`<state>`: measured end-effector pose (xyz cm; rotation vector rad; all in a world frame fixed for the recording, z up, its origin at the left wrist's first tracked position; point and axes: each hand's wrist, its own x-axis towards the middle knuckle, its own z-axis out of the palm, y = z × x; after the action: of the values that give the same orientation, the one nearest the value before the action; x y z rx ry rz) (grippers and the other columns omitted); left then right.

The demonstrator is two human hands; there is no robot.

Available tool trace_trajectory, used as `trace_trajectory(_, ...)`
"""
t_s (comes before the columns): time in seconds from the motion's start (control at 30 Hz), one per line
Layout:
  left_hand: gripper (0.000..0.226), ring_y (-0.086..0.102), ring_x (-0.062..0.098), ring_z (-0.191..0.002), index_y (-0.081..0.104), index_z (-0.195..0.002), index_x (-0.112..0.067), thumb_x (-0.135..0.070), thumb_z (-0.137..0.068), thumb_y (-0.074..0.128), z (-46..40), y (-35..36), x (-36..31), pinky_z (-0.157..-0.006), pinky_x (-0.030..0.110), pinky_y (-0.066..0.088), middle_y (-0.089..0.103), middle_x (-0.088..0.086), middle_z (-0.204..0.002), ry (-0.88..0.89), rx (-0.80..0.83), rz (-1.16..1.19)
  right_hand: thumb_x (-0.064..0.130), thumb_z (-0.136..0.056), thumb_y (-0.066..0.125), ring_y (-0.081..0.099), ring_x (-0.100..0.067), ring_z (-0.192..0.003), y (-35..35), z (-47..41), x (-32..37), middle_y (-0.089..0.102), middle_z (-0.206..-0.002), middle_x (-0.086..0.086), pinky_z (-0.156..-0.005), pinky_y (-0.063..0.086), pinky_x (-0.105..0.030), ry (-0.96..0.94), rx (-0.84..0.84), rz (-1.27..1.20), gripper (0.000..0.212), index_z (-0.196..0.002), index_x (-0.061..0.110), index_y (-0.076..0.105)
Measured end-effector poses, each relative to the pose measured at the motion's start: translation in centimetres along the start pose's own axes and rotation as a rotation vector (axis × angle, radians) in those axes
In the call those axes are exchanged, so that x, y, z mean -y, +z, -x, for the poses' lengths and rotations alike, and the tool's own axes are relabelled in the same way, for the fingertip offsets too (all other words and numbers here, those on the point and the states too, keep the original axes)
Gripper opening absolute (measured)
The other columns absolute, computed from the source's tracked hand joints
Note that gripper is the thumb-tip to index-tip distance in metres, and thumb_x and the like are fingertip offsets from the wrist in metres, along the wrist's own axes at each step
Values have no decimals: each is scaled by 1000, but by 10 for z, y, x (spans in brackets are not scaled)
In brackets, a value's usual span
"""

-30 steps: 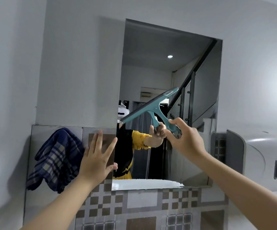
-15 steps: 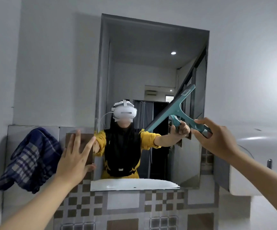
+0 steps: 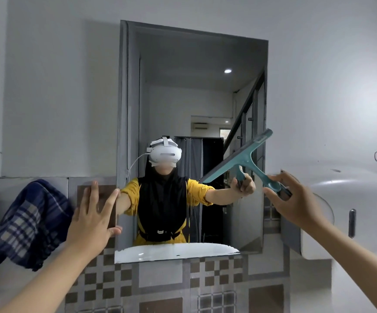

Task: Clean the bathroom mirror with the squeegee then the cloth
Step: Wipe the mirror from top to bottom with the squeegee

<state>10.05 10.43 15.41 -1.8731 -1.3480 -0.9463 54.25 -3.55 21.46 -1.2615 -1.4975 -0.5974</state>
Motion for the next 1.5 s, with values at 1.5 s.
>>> trace_trajectory(1.5, 109, 28, 46, -133, 33, -142, -17, -48, -51, 83, 49, 16, 12, -99, 54, 33, 22, 29, -148, 160, 16, 146, 30, -87, 68, 49, -14, -48, 197, 91, 286, 59, -66, 3, -46, 51, -32, 581, -181, -616, 21, -90, 36, 48)
